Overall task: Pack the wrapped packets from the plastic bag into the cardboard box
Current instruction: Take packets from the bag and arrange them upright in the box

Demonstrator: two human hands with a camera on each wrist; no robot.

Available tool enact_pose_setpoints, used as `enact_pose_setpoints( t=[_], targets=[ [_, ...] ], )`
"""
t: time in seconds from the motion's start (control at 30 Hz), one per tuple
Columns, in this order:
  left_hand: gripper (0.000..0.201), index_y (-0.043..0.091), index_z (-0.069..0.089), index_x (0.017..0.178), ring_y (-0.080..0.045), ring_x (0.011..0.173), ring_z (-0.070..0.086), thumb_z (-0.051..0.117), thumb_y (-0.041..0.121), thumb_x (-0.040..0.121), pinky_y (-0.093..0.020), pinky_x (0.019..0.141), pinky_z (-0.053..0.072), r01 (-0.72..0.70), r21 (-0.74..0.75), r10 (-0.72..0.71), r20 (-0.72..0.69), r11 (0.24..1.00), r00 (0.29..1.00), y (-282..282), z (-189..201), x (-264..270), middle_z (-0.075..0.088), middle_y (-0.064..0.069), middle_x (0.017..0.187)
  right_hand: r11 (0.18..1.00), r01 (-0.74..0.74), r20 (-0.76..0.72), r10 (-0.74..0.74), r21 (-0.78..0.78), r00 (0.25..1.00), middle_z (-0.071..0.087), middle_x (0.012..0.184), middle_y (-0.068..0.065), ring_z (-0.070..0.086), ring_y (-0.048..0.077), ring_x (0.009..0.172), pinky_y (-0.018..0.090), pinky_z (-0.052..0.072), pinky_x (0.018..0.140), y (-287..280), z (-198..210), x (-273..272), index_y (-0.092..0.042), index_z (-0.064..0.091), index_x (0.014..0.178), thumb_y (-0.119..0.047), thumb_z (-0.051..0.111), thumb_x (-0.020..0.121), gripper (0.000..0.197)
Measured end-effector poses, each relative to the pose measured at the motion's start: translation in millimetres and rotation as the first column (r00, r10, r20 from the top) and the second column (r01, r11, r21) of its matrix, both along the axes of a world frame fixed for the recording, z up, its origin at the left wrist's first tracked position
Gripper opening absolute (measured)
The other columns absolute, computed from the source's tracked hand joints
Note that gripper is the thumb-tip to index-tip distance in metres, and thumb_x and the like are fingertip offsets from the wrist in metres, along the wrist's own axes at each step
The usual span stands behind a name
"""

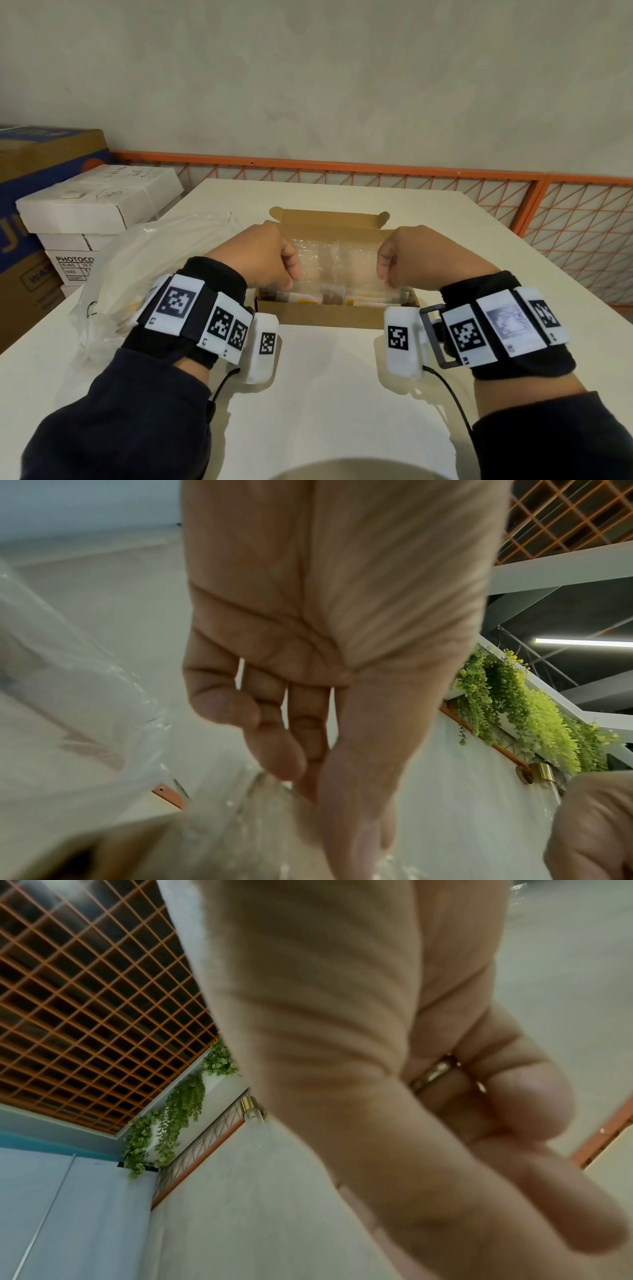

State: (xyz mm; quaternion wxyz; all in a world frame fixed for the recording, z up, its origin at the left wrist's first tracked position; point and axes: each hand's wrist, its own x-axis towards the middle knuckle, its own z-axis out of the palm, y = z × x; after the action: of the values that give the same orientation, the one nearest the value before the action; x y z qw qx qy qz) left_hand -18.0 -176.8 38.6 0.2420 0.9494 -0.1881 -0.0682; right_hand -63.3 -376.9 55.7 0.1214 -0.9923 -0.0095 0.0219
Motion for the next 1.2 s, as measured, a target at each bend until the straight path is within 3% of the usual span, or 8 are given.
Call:
enact_pose_setpoints(
  t=[0.07,0.17,0.43,0.63,0.77,0.9,1.07,1.2],
  targets=[
    [0.021,0.025,0.067,0.068,-0.003,0.070,0.056,0.075,0.006,0.073,-0.014,0.062,0.041,0.000,0.001,0.000,-0.006,1.000,1.000,0.2,-0.1,0.3,0.064,0.010,0.072,1.000,-0.013,0.024,0.014,-0.009,1.000,0.054,0.069,-0.010,0.052,0.006,0.067,0.015,0.037,0.057,-2.8,1.6,-0.7,-0.016,0.065,0.078,0.002,0.063,0.075,0.019],
    [0.021,0.025,0.066,0.067,-0.003,0.070,0.056,0.075,0.007,0.073,-0.014,0.062,0.041,0.000,0.007,0.000,-0.008,1.000,1.000,-0.1,0.0,0.2,0.064,0.010,0.072,1.000,-0.019,-0.014,0.019,-0.014,1.000,0.054,0.070,-0.013,0.048,0.001,0.066,0.012,0.036,0.057,-2.5,-0.2,-0.4,-0.019,0.065,0.079,-0.002,0.065,0.077,0.017],
    [0.020,0.025,0.068,0.068,-0.002,0.070,0.056,0.076,0.008,0.072,-0.014,0.062,0.041,-0.001,0.012,0.002,-0.034,1.000,0.999,1.3,0.4,-0.6,0.064,0.011,0.070,0.999,0.008,-0.050,-0.010,-0.044,0.999,0.065,0.087,0.000,0.057,0.013,0.080,0.016,0.041,0.061,0.4,-6.1,1.9,-0.011,0.071,0.094,-0.005,0.063,0.080,0.017],
    [0.019,0.026,0.068,0.068,-0.001,0.071,0.056,0.076,0.009,0.073,-0.014,0.062,0.040,-0.004,0.012,0.005,-0.041,1.000,0.999,2.1,0.9,-0.3,0.063,0.012,0.071,0.990,0.009,0.066,0.000,-0.141,0.998,0.069,0.093,0.007,0.063,0.023,0.088,0.030,0.050,0.078,0.0,-3.2,2.7,-0.019,0.059,0.065,-0.002,0.050,0.082,0.026],
    [0.019,0.026,0.068,0.068,-0.001,0.071,0.055,0.076,0.009,0.073,-0.014,0.062,0.040,-0.002,0.011,0.003,-0.045,1.000,0.999,2.4,0.9,-0.2,0.062,0.013,0.070,0.986,0.008,0.036,-0.002,-0.164,0.999,0.067,0.100,0.009,0.062,0.024,0.090,0.030,0.051,0.080,2.6,-4.7,-0.6,-0.018,0.061,0.076,-0.001,0.048,0.083,0.023],
    [0.017,0.024,0.069,0.070,-0.001,0.071,0.055,0.075,0.008,0.073,-0.013,0.062,0.040,0.002,0.008,-0.002,-0.044,1.000,0.999,3.2,0.8,-0.2,0.063,0.011,0.072,0.990,0.040,-0.026,-0.044,-0.136,0.999,0.061,0.114,0.010,0.060,0.024,0.094,0.028,0.048,0.082,5.1,-6.7,-0.2,-0.011,0.068,0.100,0.000,0.045,0.087,0.028],
    [0.015,0.023,0.070,0.073,-0.003,0.073,0.057,0.076,0.009,0.073,-0.013,0.064,0.041,-0.007,0.004,0.007,-0.041,1.000,0.999,1.9,-0.2,1.3,0.064,0.010,0.074,0.998,0.021,0.007,-0.021,-0.056,1.000,0.069,0.098,-0.001,0.062,0.015,0.093,0.026,0.049,0.085,3.2,-3.7,0.2,-0.017,0.071,0.093,-0.008,0.065,0.079,0.018],
    [0.015,0.023,0.071,0.073,-0.002,0.072,0.057,0.076,0.009,0.072,-0.013,0.064,0.041,-0.004,-0.003,0.004,-0.041,1.000,0.999,2.2,-0.2,1.0,0.065,0.010,0.074,0.997,-0.035,0.015,0.036,-0.072,0.999,0.068,0.081,-0.004,0.061,0.011,0.084,0.020,0.043,0.075,7.6,-6.8,1.8,-0.016,0.074,0.079,-0.001,0.058,0.081,0.022]
  ],
)
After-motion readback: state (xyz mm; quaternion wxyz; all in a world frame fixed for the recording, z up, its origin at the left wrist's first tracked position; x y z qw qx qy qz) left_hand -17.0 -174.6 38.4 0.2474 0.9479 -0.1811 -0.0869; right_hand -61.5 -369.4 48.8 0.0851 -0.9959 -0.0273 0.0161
